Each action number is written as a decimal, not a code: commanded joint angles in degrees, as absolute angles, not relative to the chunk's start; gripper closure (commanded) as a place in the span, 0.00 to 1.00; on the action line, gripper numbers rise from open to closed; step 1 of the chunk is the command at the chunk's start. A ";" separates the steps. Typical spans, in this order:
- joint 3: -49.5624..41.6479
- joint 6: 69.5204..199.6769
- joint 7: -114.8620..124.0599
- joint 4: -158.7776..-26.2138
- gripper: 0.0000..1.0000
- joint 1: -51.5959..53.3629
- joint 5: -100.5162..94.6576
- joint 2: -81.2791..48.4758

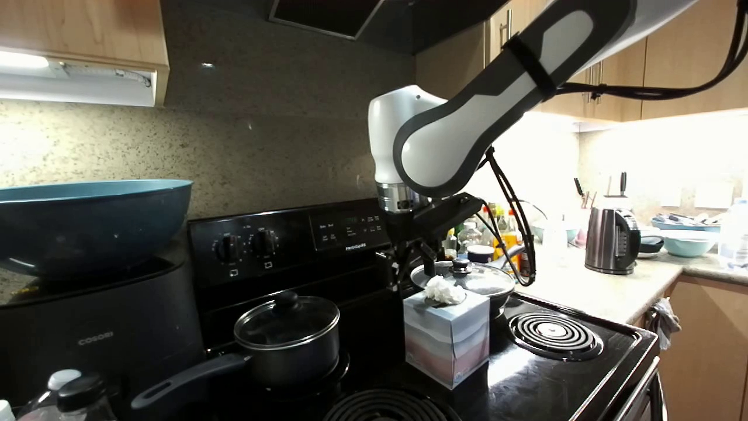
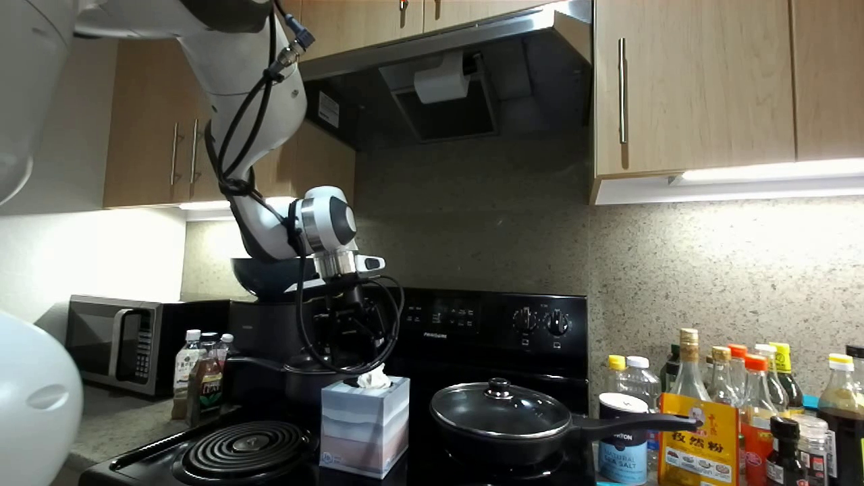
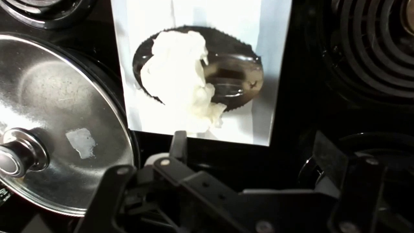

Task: Place the crumpled tissue in the tissue box

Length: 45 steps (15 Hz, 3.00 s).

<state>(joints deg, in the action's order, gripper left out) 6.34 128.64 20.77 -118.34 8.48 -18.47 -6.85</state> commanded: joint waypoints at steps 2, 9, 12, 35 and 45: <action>5.20 127.21 19.18 -116.58 0.00 8.35 -18.07 -8.57; 5.02 122.49 20.55 -119.28 0.00 8.83 -17.98 -6.28; 5.22 121.68 20.94 -120.06 0.00 9.02 -18.44 -5.67; 6.65 125.76 22.61 -123.07 0.00 9.48 -21.56 -3.21; 5.93 123.73 22.08 -122.00 0.00 9.59 -19.95 -7.50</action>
<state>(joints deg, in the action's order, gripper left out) 6.00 125.49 22.78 -122.80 9.89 -21.05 -6.18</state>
